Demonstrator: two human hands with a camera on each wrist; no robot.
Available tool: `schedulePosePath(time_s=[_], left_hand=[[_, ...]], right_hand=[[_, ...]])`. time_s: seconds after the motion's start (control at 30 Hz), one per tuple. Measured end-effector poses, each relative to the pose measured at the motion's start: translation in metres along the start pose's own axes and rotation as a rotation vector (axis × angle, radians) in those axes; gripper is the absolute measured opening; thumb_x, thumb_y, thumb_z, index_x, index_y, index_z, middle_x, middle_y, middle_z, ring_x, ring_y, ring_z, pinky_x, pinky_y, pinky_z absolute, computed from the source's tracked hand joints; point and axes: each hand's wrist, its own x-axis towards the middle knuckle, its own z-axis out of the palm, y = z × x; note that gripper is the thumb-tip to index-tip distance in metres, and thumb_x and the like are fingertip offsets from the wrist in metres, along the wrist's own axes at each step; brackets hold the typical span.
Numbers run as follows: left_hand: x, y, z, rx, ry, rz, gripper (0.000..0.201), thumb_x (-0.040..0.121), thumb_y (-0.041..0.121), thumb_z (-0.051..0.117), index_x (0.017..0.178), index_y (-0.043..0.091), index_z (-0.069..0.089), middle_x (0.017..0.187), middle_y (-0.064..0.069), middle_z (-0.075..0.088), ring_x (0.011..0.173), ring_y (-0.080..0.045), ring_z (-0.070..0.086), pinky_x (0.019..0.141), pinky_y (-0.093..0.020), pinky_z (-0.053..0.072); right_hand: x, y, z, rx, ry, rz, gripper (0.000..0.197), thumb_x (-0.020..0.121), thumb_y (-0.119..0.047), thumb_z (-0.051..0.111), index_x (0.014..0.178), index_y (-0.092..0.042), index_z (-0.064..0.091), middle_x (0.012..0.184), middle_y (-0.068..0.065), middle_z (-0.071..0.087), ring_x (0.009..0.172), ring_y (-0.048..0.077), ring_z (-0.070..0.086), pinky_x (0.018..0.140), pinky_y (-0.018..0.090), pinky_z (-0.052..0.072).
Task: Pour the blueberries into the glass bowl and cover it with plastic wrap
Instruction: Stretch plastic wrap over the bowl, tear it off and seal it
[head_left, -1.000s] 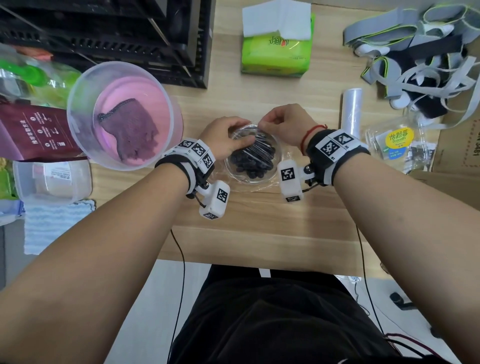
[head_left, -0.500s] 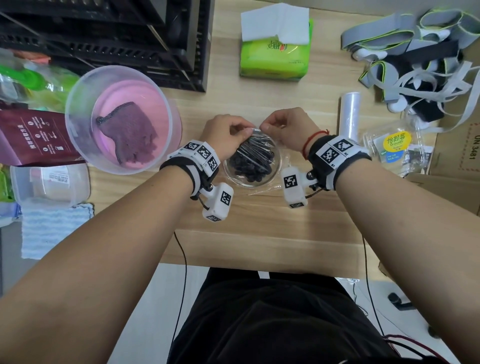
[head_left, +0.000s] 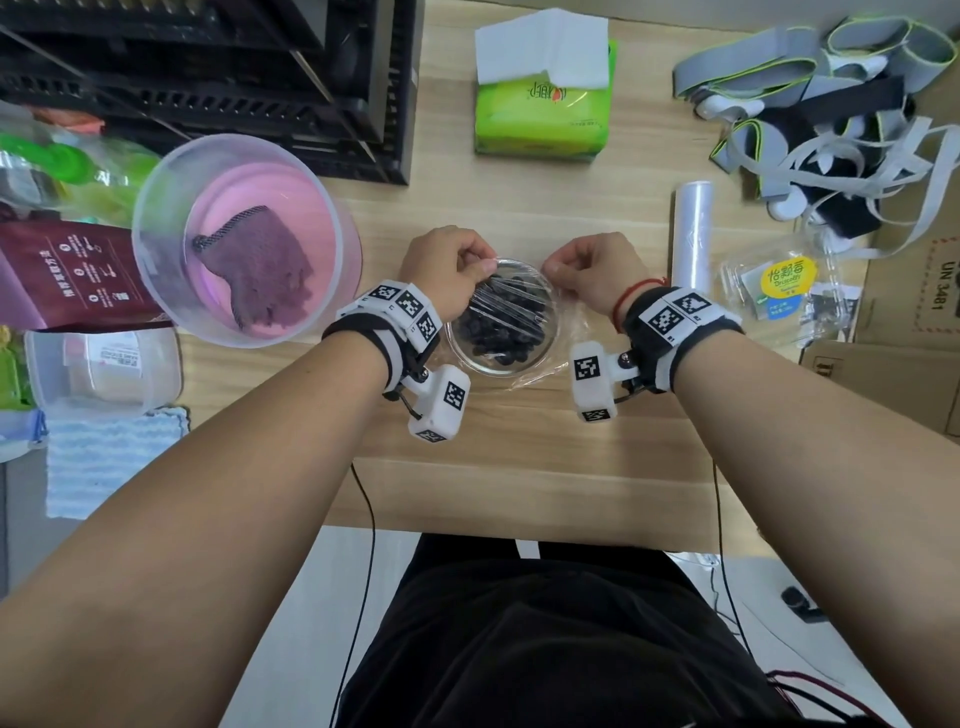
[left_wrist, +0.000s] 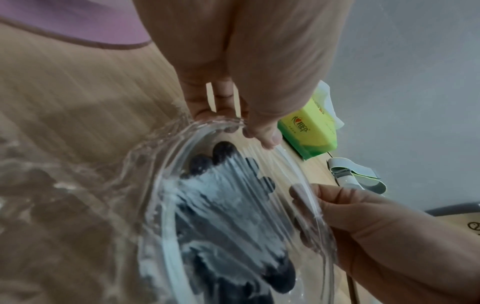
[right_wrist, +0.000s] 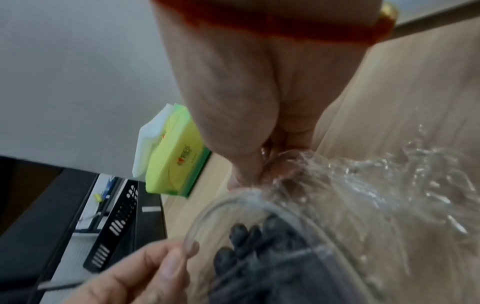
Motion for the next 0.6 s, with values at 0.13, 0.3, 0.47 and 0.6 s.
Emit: schedulePosePath(time_s=[0.13,0.3,0.47,0.6], left_hand=[[-0.003,0.001,0.004,0.027,0.044,-0.008,0.006,0.091,0.022,0.070,0.095,0.020,0.074,0.089,0.008,0.065,0.082,-0.010,0.059,0.076,-0.024,0.046],[-0.006,0.000,0.006,0.041,0.109,-0.025,0.006,0.092,0.021,0.068,0.092,0.021,0.073,0.085,0.011,0.063,0.076,-0.008,0.056,0.075,-0.027,0.050],[-0.008,0.001,0.009,0.057,0.118,-0.019,0.005,0.092,0.023,0.069,0.092,0.021,0.073,0.092,0.008,0.065,0.081,-0.009,0.058,0.076,-0.025,0.047],[-0.012,0.002,0.009,0.023,0.141,-0.037,0.006,0.093,0.020,0.067,0.091,0.020,0.072,0.084,0.010,0.063,0.076,-0.008,0.055,0.073,-0.024,0.046]], right_hand=[[-0.003,-0.001,0.006,-0.105,-0.003,-0.051,0.010,0.090,-0.025,0.070,0.092,-0.017,0.075,0.079,0.000,0.071,0.070,0.011,0.062,0.075,0.030,0.058],[-0.018,-0.003,0.000,-0.011,-0.003,-0.080,0.027,0.094,-0.041,0.062,0.078,-0.023,0.074,0.063,-0.007,0.063,0.056,0.006,0.052,0.061,0.024,0.046],[-0.024,0.006,0.003,-0.028,-0.030,-0.087,0.010,0.084,-0.030,0.076,0.083,-0.021,0.072,0.079,0.005,0.073,0.067,0.013,0.064,0.070,0.030,0.057],[-0.026,-0.001,0.004,-0.073,0.083,-0.127,0.005,0.088,-0.027,0.072,0.087,-0.023,0.069,0.083,0.000,0.070,0.075,0.012,0.061,0.074,0.028,0.055]])
